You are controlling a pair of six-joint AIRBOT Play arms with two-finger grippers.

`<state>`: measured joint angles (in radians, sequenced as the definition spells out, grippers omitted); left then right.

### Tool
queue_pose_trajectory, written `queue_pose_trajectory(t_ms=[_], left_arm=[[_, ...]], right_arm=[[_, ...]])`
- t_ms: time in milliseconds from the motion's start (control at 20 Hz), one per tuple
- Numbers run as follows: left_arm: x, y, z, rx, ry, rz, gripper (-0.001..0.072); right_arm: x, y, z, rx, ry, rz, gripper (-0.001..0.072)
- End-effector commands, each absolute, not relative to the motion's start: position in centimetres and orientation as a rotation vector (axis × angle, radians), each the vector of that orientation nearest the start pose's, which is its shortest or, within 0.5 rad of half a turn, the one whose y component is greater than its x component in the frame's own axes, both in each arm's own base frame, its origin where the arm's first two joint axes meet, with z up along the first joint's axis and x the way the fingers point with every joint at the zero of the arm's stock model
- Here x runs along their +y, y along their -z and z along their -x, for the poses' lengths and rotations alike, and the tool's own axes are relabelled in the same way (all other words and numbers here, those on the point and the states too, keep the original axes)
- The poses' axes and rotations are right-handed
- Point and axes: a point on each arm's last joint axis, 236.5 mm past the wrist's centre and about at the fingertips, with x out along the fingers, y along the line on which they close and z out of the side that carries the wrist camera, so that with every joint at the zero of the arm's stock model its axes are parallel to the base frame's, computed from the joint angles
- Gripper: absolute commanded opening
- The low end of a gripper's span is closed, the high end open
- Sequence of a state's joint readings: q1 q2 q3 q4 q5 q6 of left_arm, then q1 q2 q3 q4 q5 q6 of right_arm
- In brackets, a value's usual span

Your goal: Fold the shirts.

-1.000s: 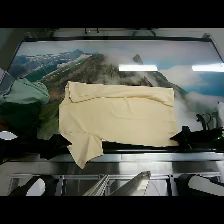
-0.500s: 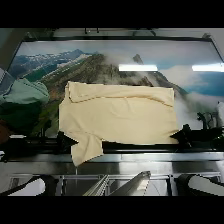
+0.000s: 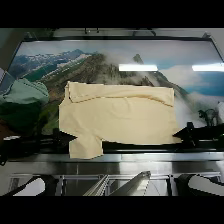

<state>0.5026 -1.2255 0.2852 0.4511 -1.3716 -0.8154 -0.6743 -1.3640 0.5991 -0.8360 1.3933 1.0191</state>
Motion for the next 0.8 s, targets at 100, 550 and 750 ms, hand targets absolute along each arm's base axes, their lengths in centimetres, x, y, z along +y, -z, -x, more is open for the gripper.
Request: queue_pose_trajectory(t_ms=[100,550,750], left_arm=[[-9.4,3.8,-22.9,1.186,0.504,1.217,0.0024],[-6.9,-0.3,-26.3,0.917,0.476,1.251,0.0025],[-7.2,-1.3,-29.1,0.863,0.542,1.248,0.0024]], right_arm=[[1.1,6.2,-24.2,1.5,-0.37,-1.05,0.002],[-1.4,3.6,-29.4,1.26,-0.375,-1.049,0.002],[0.3,1.0,-35.4,1.01,-0.436,-1.044,0.002]])
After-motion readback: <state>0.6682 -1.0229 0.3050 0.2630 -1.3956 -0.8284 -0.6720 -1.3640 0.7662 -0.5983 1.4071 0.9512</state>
